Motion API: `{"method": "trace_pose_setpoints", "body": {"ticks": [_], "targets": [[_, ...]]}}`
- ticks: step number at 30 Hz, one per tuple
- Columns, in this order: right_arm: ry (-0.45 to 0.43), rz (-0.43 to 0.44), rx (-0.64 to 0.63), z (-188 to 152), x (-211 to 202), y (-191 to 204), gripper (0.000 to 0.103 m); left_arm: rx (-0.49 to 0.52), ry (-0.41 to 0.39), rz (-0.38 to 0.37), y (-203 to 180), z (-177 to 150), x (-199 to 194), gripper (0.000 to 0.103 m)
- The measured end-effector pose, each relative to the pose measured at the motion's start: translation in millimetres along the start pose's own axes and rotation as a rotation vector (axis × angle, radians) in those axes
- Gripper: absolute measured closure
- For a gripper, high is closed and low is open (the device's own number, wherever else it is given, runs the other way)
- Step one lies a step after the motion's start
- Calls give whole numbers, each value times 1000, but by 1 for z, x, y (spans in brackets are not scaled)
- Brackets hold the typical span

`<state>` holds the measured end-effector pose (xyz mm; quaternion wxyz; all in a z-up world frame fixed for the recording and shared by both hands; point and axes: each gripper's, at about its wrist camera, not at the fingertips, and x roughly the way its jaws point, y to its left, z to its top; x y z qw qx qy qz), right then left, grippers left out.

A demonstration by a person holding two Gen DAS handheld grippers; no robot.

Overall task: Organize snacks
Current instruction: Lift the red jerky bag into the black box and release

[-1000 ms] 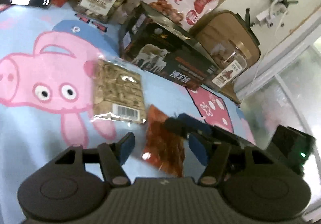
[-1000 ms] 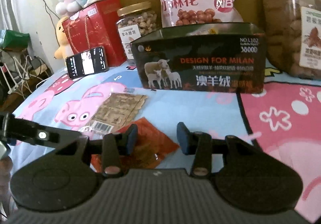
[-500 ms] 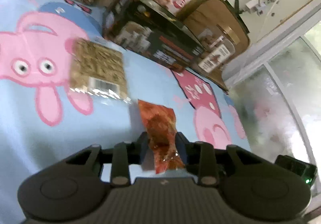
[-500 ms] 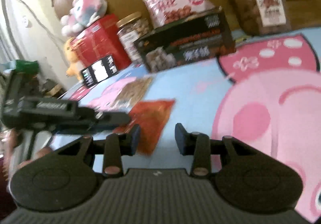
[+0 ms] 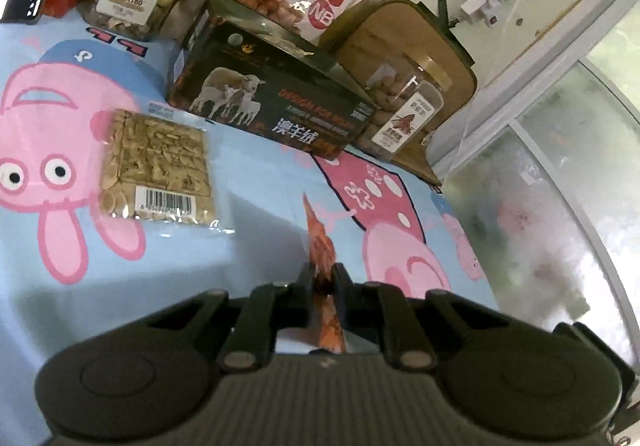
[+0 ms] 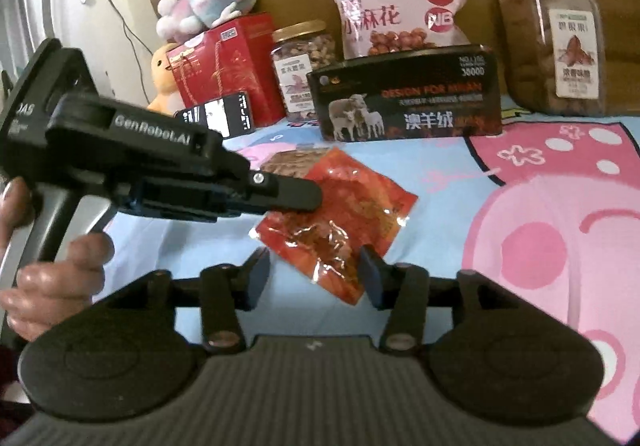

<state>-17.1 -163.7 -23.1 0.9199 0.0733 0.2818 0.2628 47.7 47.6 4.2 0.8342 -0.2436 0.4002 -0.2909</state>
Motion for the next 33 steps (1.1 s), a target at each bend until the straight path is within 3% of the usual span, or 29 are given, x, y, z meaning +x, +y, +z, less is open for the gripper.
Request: {"method": "trace_pose_setpoints", "body": {"ticks": [5, 10, 17, 19, 21, 22, 23, 24, 26, 33], "targets": [[-7, -11, 29, 0, 0, -3, 38, 12, 2, -18, -2, 0, -3, 93], [9, -19, -15, 2, 4, 4, 23, 31, -24, -81, -5, 1, -15, 94], [16, -45, -53, 8, 16, 8, 21, 26, -21, -60, -3, 2, -11, 93], [19, -53, -67, 8, 18, 10, 20, 22, -14, -52, -2, 4, -10, 87], [21, -65, -83, 8, 18, 13, 21, 25, 6, -26, -3, 4, -5, 57], [22, -69, -90, 8, 19, 13, 21, 19, 23, -11, -3, 3, -2, 57], [23, -70, -95, 7, 19, 14, 21, 15, 39, -10, -2, 1, 2, 57], [24, -71, -97, 7, 19, 14, 21, 12, 56, -17, -1, 0, 6, 64], [22, -69, -94, 7, 18, 13, 21, 15, 74, -9, 0, -2, 11, 84], [-7, -61, -54, 5, 10, 10, 20, -52, 69, -81, 12, 1, 3, 87]]}}
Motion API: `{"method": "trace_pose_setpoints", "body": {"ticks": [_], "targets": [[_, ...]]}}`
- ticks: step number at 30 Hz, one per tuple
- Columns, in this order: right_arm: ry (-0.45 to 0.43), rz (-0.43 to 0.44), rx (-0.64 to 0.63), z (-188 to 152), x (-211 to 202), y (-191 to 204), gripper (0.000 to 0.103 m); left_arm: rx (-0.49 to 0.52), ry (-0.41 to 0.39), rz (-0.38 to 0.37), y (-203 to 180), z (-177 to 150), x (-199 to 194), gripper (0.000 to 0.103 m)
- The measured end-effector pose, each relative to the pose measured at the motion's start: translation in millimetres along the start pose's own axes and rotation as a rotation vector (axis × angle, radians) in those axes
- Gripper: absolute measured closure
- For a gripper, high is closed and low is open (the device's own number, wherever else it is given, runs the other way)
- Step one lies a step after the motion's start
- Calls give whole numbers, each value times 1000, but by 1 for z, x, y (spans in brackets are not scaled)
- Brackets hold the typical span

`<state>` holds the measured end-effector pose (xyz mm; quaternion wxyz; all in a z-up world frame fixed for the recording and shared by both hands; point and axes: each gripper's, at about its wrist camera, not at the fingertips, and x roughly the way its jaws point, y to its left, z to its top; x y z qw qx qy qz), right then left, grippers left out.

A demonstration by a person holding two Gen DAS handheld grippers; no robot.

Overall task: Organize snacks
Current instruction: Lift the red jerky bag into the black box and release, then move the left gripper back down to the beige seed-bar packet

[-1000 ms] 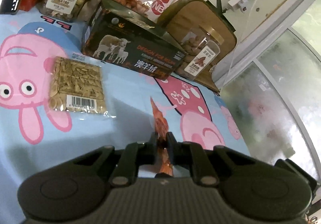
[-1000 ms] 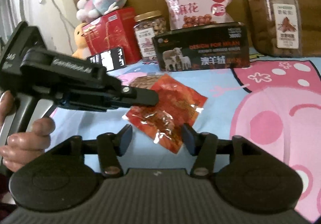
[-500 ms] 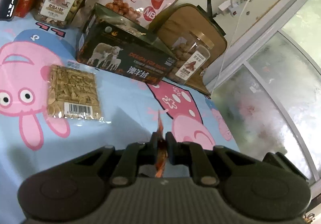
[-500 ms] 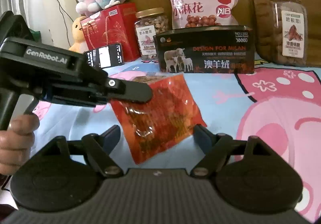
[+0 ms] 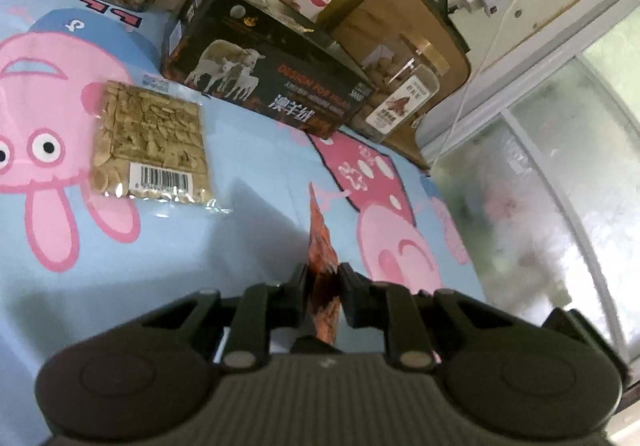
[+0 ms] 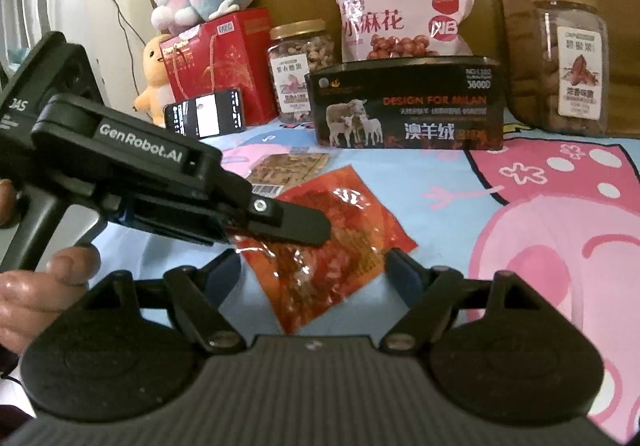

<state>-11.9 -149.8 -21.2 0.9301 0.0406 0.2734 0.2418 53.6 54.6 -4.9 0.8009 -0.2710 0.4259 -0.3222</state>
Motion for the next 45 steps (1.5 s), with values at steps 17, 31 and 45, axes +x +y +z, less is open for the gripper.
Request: {"method": "trace_pose_setpoints", "body": {"ticks": [17, 31, 45], "targets": [[-174, -64, -122, 61, 6, -4, 59, 261, -123, 1, -74, 92, -2, 85], [-189, -229, -154, 106, 51, -58, 54, 345, -185, 352, -42, 152, 72, 54], [-62, -104, 60, 47, 39, -25, 54, 297, -312, 513, -16, 75, -39, 53]]}}
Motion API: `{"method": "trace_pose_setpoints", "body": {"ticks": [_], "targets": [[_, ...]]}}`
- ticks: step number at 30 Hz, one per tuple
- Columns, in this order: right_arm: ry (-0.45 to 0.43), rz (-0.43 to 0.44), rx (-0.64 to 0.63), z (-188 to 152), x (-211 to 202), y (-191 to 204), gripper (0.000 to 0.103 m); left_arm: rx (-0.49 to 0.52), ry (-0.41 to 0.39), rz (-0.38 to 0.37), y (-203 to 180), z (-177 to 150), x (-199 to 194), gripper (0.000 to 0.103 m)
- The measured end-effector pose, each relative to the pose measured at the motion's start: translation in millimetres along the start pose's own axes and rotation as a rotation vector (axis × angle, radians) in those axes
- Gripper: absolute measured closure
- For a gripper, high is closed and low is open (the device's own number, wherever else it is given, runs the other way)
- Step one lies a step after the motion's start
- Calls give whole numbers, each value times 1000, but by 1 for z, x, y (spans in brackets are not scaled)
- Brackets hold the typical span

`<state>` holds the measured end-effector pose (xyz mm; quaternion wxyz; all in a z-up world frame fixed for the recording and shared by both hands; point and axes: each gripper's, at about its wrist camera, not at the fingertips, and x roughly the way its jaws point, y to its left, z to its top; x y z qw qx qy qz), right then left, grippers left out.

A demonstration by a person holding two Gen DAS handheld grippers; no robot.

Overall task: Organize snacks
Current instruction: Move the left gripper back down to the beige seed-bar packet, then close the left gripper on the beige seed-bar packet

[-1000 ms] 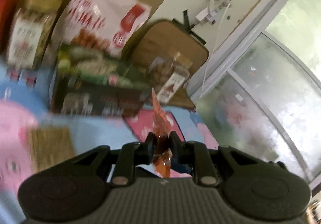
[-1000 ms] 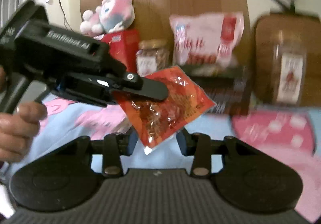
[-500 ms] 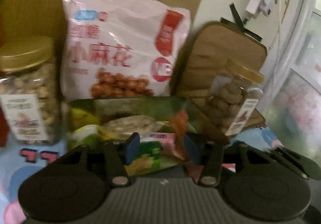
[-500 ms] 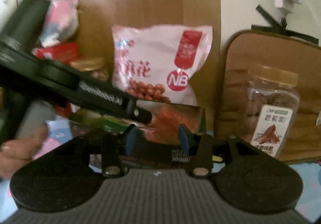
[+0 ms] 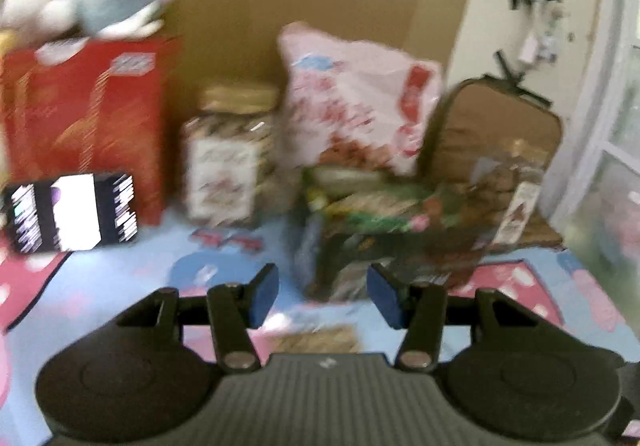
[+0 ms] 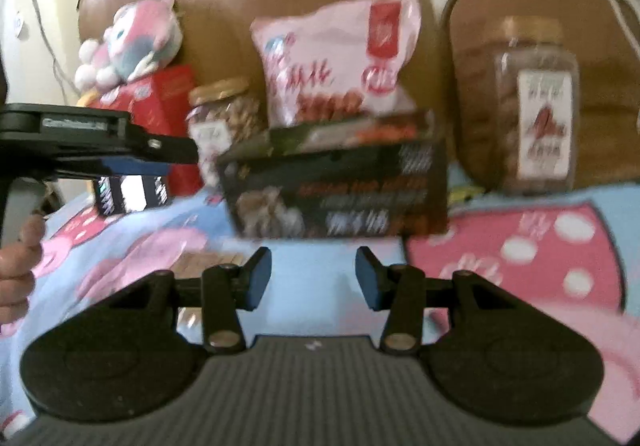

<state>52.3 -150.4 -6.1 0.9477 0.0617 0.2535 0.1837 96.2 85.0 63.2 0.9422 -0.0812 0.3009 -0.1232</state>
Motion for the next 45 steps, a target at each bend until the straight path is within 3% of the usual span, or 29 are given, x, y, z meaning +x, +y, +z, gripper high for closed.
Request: {"method": "trace_pose_setpoints", "body": {"ticks": [3, 7, 11, 14, 15, 16, 17, 21, 33, 40, 45], "targets": [[45, 44, -10, -8, 2, 15, 54, -40, 67, 42, 18, -18, -2, 54], [103, 132, 42, -8, 12, 27, 54, -133, 143, -19, 34, -32, 5, 54], [134, 137, 92, -2, 26, 29, 54, -173, 203, -87, 36, -41, 24, 52], [159, 130, 125, 4, 48, 28, 56, -135, 161, -82, 27, -45, 30, 55], [155, 136, 136, 5, 52, 28, 61, -124, 160, -90, 23, -46, 31, 57], [164, 132, 143, 6, 58, 29, 77, -100, 156, -71, 18, -47, 30, 58], [172, 122, 144, 7, 58, 29, 79, -71, 153, -50, 14, -49, 29, 61], [174, 103, 127, -1, 34, 25, 89, -38, 167, -107, -2, -56, 25, 61], [73, -81, 232, -30, -61, -21, 89, 68, 223, -277, -91, -91, 11, 61], [32, -118, 261, -50, -98, -28, 89, 107, 239, -300, -118, -108, -5, 61], [2, -95, 288, -53, -113, -27, 89, 99, 242, -296, -119, -113, -13, 61]]}}
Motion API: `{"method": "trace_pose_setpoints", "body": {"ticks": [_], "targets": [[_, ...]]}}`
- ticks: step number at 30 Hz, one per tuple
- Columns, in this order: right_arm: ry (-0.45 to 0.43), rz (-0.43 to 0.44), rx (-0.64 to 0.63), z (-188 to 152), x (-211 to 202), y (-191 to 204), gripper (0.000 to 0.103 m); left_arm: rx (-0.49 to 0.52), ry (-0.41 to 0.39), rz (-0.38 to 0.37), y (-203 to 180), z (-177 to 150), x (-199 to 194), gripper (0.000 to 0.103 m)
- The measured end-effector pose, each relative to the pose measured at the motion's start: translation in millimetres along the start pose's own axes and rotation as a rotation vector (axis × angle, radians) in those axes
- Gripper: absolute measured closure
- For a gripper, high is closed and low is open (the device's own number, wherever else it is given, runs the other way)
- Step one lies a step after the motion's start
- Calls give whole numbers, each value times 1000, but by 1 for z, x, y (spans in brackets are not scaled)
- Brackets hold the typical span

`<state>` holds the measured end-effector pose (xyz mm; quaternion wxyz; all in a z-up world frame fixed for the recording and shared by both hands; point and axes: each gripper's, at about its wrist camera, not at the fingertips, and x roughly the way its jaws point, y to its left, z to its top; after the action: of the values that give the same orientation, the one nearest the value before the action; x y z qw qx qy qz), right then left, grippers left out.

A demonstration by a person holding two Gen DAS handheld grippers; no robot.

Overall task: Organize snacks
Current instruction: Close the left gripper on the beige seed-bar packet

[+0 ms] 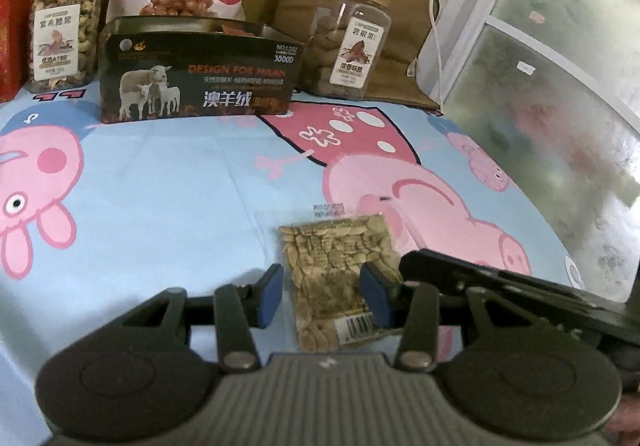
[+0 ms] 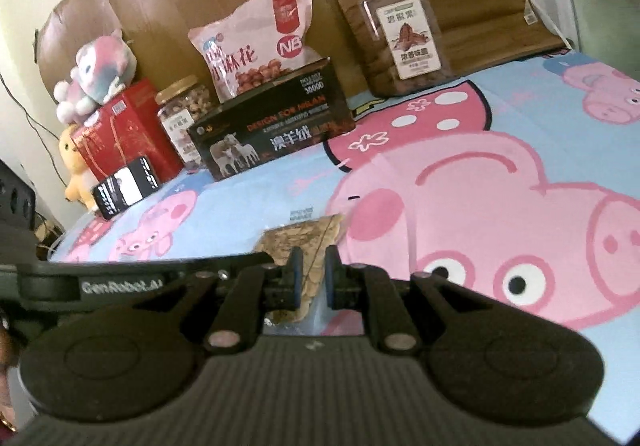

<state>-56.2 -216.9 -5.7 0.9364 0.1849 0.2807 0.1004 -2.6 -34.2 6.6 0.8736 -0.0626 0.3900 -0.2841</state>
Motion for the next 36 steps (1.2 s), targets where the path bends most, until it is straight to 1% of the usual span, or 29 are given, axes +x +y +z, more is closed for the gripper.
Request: {"method": "trace_pose_setpoints", "body": {"ticks": [4, 9, 13, 17, 19, 22, 28, 30, 33, 36], "targets": [[-18, 30, -18, 0, -8, 4, 89, -6, -28, 17, 2, 2, -9, 61], [-1, 67, 37, 0, -9, 4, 89, -43, -21, 4, 11, -1, -9, 61], [13, 98, 64, -2, -7, 5, 89, -64, -23, 14, 20, -1, -9, 61], [39, 81, 78, -6, 0, 1, 89, -63, -17, 7, 24, -3, -8, 61], [42, 67, 80, -7, 1, -1, 86, -63, -15, -4, 24, -2, -7, 61], [40, 50, 88, -7, 2, -4, 86, -57, -11, -14, 24, -2, -6, 59], [59, 41, 108, -9, 7, -9, 86, -57, -10, -27, 25, -2, -6, 57], [66, 39, 108, -10, 8, -9, 86, -53, -5, -31, 25, -1, -6, 55], [59, 40, 103, -9, 6, -9, 86, -59, 3, -43, 25, -1, -7, 51], [36, 23, 91, -9, 3, -10, 86, -74, 3, -64, 27, -3, -11, 49]]}}
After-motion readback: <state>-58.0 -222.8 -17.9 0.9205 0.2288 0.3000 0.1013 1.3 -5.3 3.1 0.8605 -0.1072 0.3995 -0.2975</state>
